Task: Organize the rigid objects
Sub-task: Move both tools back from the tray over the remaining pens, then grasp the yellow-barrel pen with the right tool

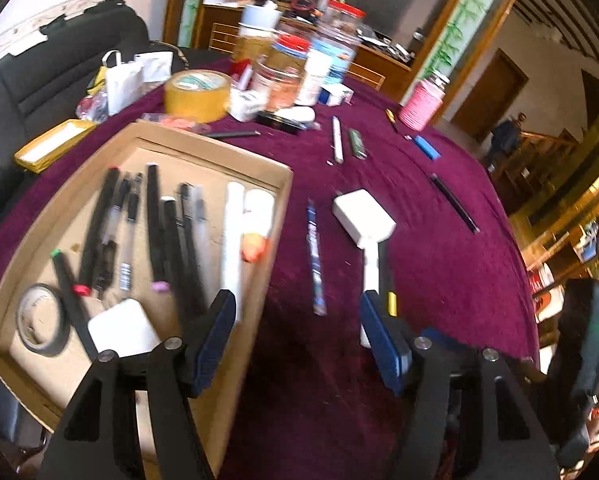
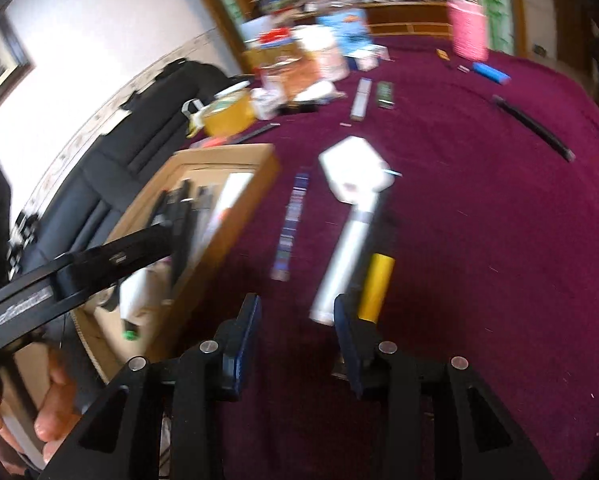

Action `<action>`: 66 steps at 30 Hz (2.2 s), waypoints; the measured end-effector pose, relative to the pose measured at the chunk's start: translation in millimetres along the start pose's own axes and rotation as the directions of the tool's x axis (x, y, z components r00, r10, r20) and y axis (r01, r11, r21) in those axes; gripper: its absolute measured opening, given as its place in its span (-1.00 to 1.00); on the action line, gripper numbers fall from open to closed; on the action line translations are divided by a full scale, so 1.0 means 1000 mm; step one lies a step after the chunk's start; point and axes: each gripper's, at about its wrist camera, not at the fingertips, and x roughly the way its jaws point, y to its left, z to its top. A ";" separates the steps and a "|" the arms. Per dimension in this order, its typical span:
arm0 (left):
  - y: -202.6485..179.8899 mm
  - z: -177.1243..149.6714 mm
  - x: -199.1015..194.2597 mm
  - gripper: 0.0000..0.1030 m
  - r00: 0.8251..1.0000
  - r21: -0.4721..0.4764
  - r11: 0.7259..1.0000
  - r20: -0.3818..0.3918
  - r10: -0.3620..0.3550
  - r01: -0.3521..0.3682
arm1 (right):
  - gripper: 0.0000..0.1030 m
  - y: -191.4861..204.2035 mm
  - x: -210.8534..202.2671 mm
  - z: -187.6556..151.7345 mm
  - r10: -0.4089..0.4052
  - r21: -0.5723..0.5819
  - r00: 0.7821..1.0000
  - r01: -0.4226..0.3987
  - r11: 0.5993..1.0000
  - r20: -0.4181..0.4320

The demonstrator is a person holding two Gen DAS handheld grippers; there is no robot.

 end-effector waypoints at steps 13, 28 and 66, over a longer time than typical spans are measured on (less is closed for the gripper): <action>-0.020 -0.013 0.015 0.23 0.999 0.042 0.999 -0.048 0.004 -0.002 | -0.53 -0.039 0.019 -0.005 -0.046 0.072 0.997 0.050 0.996 -0.054; -0.032 -0.016 0.017 0.23 0.998 0.108 0.993 -0.032 0.054 -0.050 | -0.60 -0.027 0.045 0.012 -0.156 -0.009 0.984 0.155 0.988 -0.082; -0.115 0.006 0.124 -0.22 0.973 0.283 0.957 -0.229 0.004 0.062 | -0.86 -0.113 0.014 0.014 -0.093 0.168 0.995 0.086 0.982 0.032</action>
